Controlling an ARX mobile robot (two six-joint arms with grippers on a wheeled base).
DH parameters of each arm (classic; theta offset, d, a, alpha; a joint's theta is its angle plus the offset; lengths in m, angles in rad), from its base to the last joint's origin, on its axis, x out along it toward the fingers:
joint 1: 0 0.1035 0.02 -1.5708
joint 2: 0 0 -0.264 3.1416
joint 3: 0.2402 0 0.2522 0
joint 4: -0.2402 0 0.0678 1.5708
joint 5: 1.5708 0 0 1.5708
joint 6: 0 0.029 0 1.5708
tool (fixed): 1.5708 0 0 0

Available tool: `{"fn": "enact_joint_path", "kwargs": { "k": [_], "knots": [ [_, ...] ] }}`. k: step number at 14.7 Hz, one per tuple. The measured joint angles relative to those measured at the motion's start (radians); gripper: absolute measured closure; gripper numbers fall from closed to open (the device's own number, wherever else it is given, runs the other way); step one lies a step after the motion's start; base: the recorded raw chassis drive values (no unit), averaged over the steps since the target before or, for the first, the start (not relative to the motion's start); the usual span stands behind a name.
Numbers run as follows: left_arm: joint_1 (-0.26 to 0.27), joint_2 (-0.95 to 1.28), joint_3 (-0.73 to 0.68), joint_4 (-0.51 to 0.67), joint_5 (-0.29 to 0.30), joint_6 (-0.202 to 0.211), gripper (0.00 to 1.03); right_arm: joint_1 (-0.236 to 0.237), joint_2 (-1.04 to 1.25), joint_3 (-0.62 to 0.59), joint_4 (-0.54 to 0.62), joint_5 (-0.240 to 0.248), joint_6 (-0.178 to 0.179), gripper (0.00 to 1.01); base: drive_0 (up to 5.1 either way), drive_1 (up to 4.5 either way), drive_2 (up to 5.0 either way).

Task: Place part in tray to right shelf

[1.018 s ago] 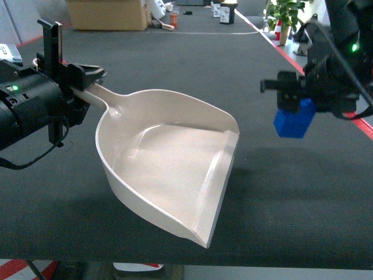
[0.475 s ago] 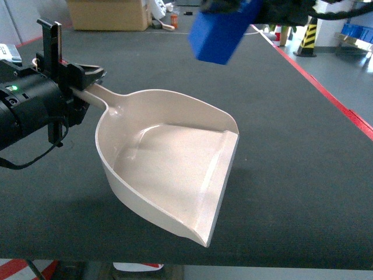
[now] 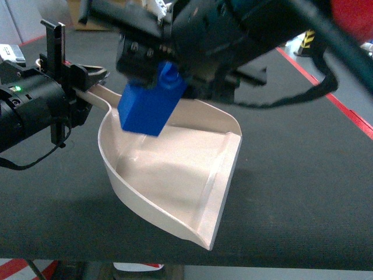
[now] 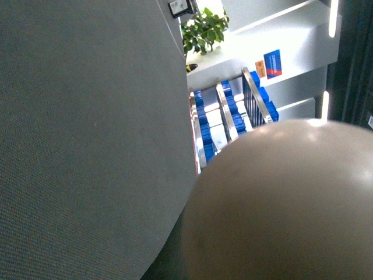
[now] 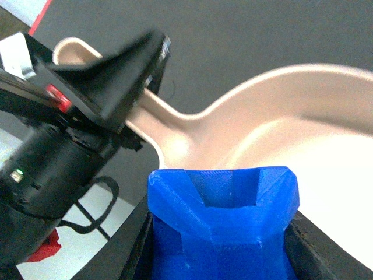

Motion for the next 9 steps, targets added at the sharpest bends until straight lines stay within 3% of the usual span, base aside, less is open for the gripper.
{"fn": "enact_joint_path", "kwargs": {
  "k": [1, 2, 4, 7, 9],
  "knots": [
    [0.002, 0.0, 0.0, 0.001, -0.003, 0.0, 0.9, 0.0, 0.058, -0.014, 0.044, -0.054, 0.133, 0.55, 0.0, 0.0, 0.0],
    [0.001, 0.0, 0.0, 0.002, 0.0, 0.0, 0.9, -0.005, 0.071, -0.014, 0.045, -0.059, 0.169, 0.55, 0.0, 0.0, 0.0],
    [0.001, 0.0, 0.0, 0.001, 0.0, 0.0, 0.9, -0.006, 0.084, -0.013, 0.05, -0.059, 0.192, 0.55, 0.0, 0.0, 0.0],
    [0.001, 0.0, 0.0, -0.001, -0.001, 0.001, 0.9, -0.011, 0.086, -0.012, 0.05, -0.054, 0.196, 0.24, 0.0, 0.0, 0.0],
    [0.001, 0.0, 0.0, 0.0, 0.0, 0.002, 0.9, -0.028, 0.098, -0.004, 0.046, -0.02, 0.19, 0.04, 0.0, 0.0, 0.0]
  ]
}}
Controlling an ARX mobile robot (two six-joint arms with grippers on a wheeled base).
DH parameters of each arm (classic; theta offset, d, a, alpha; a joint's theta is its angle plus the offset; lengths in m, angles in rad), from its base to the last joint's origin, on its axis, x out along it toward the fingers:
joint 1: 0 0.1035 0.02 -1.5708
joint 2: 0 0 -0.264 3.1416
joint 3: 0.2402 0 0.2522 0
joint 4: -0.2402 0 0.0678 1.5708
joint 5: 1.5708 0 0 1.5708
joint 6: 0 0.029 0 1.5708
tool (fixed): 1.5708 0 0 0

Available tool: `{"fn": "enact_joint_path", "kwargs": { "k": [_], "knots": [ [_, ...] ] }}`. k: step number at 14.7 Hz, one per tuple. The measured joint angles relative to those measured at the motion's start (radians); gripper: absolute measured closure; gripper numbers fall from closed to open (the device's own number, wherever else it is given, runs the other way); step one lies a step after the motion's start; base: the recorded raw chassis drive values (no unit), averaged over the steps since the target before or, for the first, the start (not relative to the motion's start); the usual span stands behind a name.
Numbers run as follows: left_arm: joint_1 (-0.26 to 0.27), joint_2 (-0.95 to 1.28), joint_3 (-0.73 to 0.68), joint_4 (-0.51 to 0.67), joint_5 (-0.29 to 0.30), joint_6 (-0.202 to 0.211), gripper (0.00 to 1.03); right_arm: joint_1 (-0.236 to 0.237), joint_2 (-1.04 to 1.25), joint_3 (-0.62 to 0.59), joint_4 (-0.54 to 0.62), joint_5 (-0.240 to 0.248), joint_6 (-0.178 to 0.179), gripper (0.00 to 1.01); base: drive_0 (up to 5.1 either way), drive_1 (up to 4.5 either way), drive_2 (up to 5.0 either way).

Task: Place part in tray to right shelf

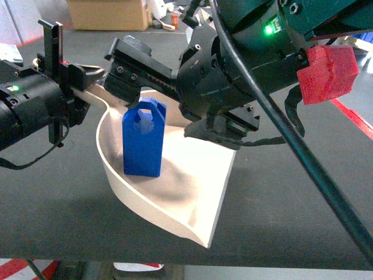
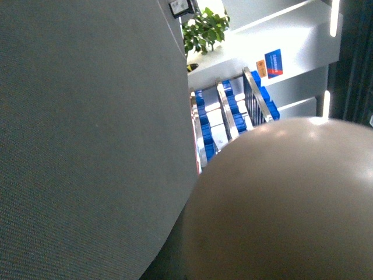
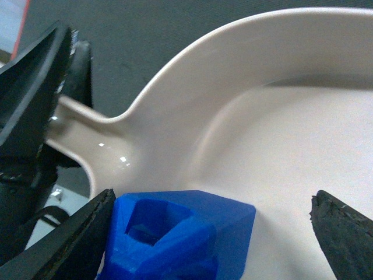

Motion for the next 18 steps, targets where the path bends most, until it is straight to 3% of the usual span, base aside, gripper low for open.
{"fn": "enact_joint_path", "kwargs": {
  "k": [5, 6, 7, 8, 9, 11, 13, 15, 17, 18],
  "knots": [
    [0.0, 0.0, 0.0, -0.001, 0.0, 0.0, 0.9, -0.082, -0.141, -0.071, 0.081, 0.022, -0.06, 0.03, 0.0, 0.0, 0.0],
    [-0.005, 0.0, 0.0, 0.012, -0.038, -0.004, 0.9, -0.1, -0.212, -0.089, 0.095, 0.017, -0.066, 0.03, 0.0, 0.0, 0.0],
    [-0.027, 0.003, 0.0, 0.036, -0.22, -0.027, 0.9, -0.121, -0.282, -0.109, 0.109, 0.016, -0.07, 0.03, 0.0, 0.0, 0.0],
    [-0.033, 0.003, 0.0, 0.039, -0.36, -0.062, 0.9, -0.139, -0.355, -0.142, 0.119, 0.011, -0.071, 0.03, 0.0, 0.0, 0.0],
    [-0.031, 0.003, 0.0, 0.034, -0.449, -0.099, 0.9, -0.157, -0.417, -0.182, 0.124, 0.0, -0.075, 0.03, 0.0, 0.0, 0.0],
    [-0.019, 0.003, -0.002, 0.036, -0.46, -0.152, 0.9, -0.217, -0.555, -0.293, 0.17, -0.016, -0.11, 0.03, 0.0, 0.0, 0.0],
    [-0.036, -0.015, -0.022, 0.03, -0.433, -0.17, 0.9, -0.286, -0.676, -0.422, 0.183, -0.027, -0.153, 0.03, 0.0, 0.0, 0.0],
    [-0.069, -0.072, -0.037, 0.031, -0.381, -0.167, 0.9, -0.337, -0.777, -0.566, 0.165, 0.054, -0.238, 0.03, 0.0, 0.0, 0.0],
    [-0.101, -0.125, -0.05, 0.044, -0.347, -0.166, 0.9, -0.336, -0.888, -0.687, 0.139, 0.146, -0.348, 0.03, 0.0, 0.0, 0.0],
    [-0.108, -0.131, -0.071, 0.042, -0.338, -0.166, 0.9, -0.316, -0.979, -0.75, 0.114, 0.217, -0.424, 0.03, 0.0, 0.0, 0.0]
  ]
}}
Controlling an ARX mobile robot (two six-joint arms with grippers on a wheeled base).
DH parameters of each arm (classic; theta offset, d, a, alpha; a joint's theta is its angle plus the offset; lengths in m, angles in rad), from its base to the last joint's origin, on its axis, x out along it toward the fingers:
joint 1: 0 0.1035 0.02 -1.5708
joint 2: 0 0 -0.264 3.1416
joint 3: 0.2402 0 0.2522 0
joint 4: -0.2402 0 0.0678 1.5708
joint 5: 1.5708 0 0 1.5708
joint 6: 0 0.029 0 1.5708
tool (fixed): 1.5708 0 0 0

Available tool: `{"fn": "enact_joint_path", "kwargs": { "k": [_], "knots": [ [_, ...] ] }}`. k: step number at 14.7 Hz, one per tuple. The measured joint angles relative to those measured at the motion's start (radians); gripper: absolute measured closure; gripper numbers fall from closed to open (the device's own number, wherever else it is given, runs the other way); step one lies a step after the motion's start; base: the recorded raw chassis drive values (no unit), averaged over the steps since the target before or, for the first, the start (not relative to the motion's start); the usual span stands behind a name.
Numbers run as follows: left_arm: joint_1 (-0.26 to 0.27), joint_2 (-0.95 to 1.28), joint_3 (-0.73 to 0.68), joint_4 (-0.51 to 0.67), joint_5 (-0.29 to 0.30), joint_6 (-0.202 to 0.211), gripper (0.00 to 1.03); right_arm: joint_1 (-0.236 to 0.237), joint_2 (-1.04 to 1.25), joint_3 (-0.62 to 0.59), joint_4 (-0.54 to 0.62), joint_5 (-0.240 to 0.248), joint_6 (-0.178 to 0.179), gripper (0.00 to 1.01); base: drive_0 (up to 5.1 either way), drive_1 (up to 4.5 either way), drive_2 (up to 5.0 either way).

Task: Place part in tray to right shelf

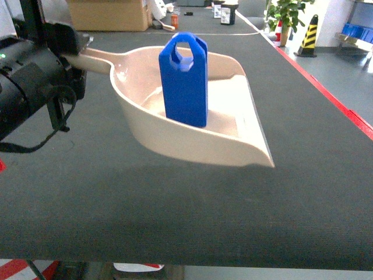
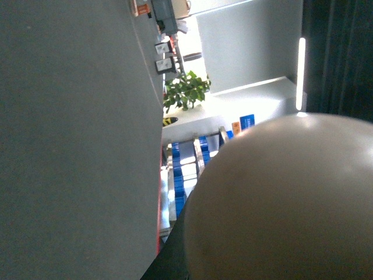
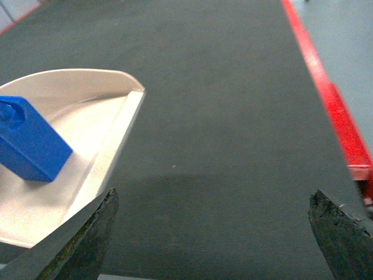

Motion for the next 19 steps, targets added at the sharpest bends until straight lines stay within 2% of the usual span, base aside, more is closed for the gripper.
{"fn": "enact_joint_path", "kwargs": {
  "k": [1, 2, 3, 4, 9, 11, 13, 14, 15, 19],
  "knots": [
    [-0.004, 0.0, -0.017, -0.009, 0.002, 0.0, 0.9, 0.037, -0.091, -0.055, 0.008, 0.101, -0.082, 0.03, 0.0, 0.0, 0.0],
    [-0.005, 0.0, -0.025, -0.013, 0.008, 0.001, 0.9, 0.081, -0.185, -0.096, 0.01, 0.228, -0.184, 0.03, 0.0, 0.0, 0.0],
    [-0.005, 0.0, -0.025, -0.007, 0.008, 0.001, 0.9, 0.08, -0.203, -0.109, 0.088, 0.261, -0.229, 0.06, 0.0, 0.0, 0.0],
    [-0.005, -0.002, -0.025, -0.005, 0.01, 0.0, 0.9, 0.042, -0.233, -0.167, 0.228, 0.233, -0.23, 0.19, 0.0, 0.0, 0.0],
    [-0.005, -0.001, -0.025, -0.008, 0.01, 0.001, 0.9, 0.005, -0.271, -0.245, 0.256, 0.194, -0.23, 0.33, 0.0, 0.0, 0.0],
    [-0.005, -0.001, -0.025, -0.009, 0.01, 0.001, 0.9, -0.016, -0.291, -0.278, 0.256, 0.175, -0.23, 0.43, 0.0, 0.0, 0.0],
    [-0.005, -0.002, -0.025, -0.006, 0.01, 0.0, 0.9, -0.063, -0.355, -0.324, 0.256, 0.127, -0.23, 0.66, 0.0, 0.0, 0.0],
    [-0.005, -0.002, -0.025, -0.006, 0.01, 0.001, 0.9, -0.1, -0.412, -0.365, 0.243, 0.088, -0.23, 0.9, 0.0, 0.0, 0.0],
    [-0.005, -0.002, -0.025, -0.006, 0.01, 0.0, 0.9, -0.238, -0.518, -0.425, 0.193, -0.033, -0.229, 0.99, 0.0, 0.0, 0.0],
    [-0.005, -0.001, -0.025, -0.006, 0.01, 0.0, 0.9, -0.231, -0.629, -0.463, 0.125, -0.045, -0.229, 0.99, 0.0, 0.0, 0.0]
  ]
}}
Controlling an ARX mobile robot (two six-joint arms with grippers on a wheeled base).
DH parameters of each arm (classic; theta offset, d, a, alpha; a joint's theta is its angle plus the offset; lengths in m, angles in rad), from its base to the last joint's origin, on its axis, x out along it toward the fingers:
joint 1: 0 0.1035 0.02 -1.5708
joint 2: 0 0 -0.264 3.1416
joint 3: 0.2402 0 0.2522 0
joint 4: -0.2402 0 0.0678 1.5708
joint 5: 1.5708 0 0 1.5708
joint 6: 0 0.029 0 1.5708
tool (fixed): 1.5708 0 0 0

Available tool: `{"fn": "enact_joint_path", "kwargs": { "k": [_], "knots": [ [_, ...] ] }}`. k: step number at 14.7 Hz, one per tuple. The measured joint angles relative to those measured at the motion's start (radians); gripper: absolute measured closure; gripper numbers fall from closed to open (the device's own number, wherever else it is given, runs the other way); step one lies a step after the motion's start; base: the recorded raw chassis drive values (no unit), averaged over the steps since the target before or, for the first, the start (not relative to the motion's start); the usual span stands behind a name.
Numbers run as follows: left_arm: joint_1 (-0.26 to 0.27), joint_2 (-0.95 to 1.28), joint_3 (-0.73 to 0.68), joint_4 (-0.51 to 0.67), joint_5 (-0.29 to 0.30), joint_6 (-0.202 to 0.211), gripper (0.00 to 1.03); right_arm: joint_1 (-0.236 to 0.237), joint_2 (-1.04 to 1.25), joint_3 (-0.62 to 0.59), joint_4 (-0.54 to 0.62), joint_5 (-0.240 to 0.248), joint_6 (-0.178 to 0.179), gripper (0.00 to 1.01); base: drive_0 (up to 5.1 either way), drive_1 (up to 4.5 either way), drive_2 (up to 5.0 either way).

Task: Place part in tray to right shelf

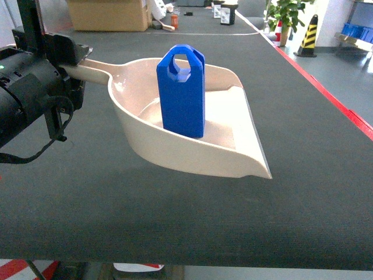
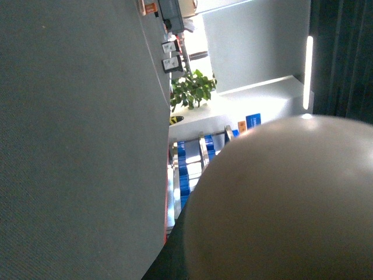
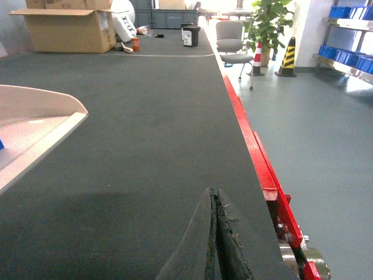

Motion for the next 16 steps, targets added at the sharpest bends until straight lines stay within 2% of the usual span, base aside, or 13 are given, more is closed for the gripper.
{"fn": "enact_joint_path", "kwargs": {
  "k": [3, 4, 6, 7, 9, 16],
  "knots": [
    [0.0, 0.0, 0.0, 0.0, 0.0, 0.0, 0.9, 0.0, -0.037, -0.031, 0.002, 0.0, -0.001, 0.99, 0.0, 0.0, 0.0],
    [0.0, 0.0, 0.0, -0.001, 0.0, 0.0, 0.9, 0.0, -0.047, -0.031, 0.001, 0.0, 0.0, 0.86, 0.0, 0.0, 0.0],
    [0.001, 0.0, 0.0, 0.0, 0.0, -0.001, 0.91, 0.0, -0.05, -0.031, -0.002, -0.002, 0.0, 0.47, 0.0, 0.0, 0.0],
    [0.008, 0.0, 0.0, -0.001, -0.008, 0.002, 0.91, 0.0, -0.05, -0.031, -0.003, -0.002, -0.001, 0.36, 0.0, 0.0, 0.0],
    [0.002, 0.0, 0.0, 0.0, 0.0, 0.002, 0.91, 0.0, -0.05, -0.031, -0.003, -0.001, 0.0, 0.05, 0.0, 0.0, 0.0],
    [0.001, 0.0, 0.0, 0.0, 0.0, 0.002, 0.91, 0.0, -0.05, -0.031, -0.003, -0.001, 0.0, 0.03, 0.0, 0.0, 0.0]
  ]
}}
